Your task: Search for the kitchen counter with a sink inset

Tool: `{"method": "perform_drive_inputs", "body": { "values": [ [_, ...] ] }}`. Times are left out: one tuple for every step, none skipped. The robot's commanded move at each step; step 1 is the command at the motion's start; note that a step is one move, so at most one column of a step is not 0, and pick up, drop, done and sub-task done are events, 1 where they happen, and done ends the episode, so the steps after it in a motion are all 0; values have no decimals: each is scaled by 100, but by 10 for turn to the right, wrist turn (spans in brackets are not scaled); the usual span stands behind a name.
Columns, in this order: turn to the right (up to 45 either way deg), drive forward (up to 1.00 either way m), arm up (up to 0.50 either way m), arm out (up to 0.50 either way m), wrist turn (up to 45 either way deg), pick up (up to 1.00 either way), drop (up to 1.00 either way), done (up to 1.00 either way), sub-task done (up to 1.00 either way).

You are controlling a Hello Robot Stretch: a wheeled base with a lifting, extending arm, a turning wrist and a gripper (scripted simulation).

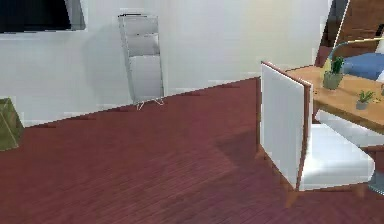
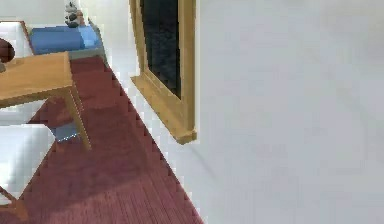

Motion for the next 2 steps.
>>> {"method": "perform_drive_inputs", "body": {
  "values": [
    [0, 100, 0, 0, 0, 0, 0, 0, 0],
    [180, 0, 0, 0, 0, 0, 0, 0, 0]
  ]
}}
